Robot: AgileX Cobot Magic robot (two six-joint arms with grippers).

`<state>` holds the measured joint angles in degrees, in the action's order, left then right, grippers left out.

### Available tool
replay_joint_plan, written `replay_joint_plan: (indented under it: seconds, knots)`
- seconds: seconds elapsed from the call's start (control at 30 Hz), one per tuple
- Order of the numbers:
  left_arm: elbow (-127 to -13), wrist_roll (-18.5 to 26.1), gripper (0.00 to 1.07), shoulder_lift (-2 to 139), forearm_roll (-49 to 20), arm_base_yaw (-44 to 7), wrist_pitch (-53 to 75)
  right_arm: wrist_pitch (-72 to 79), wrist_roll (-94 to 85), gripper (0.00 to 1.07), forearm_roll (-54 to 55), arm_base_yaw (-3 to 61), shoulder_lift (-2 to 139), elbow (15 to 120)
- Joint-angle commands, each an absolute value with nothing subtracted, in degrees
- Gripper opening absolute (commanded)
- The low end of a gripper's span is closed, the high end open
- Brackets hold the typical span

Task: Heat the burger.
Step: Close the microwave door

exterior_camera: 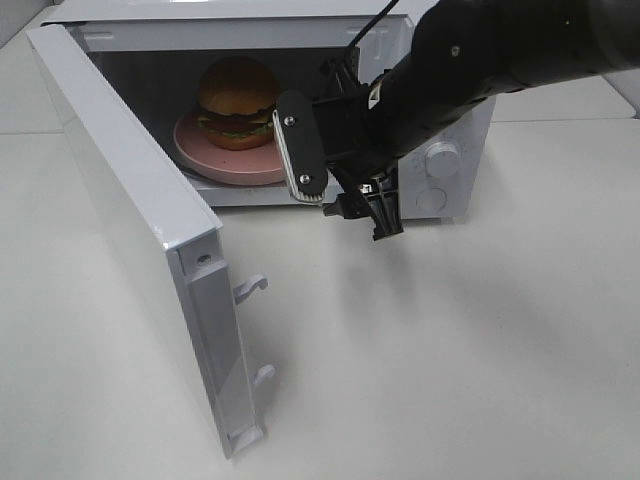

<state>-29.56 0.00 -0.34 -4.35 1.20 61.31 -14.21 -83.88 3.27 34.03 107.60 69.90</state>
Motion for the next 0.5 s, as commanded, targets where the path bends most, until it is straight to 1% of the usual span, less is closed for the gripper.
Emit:
replay_joint_plan:
  seconds: [0.03,0.23,0.27,0.5]
  knots:
    - [-29.56,0.29,0.93,-0.69,-4.53,1.32,61.25,-12.38,-83.88,0.72,3.32,34.09,102.44,64.23]
    - [-29.56,0.29,0.93,-0.69,-4.53,1.32,61.25,-11.46,-83.31,0.72,3.9,34.09,96.49,58.1]
    - [-29.56,0.29,0.93,-0.69,-4.53,1.32,61.25,-11.0,-80.84,0.72,3.95,34.09,94.08,55.75]
    - [-29.56,0.29,0.93,-0.69,-4.53,1.32,61.25,-10.77,-71.79,0.71,3.95,34.09,85.66,49.56]
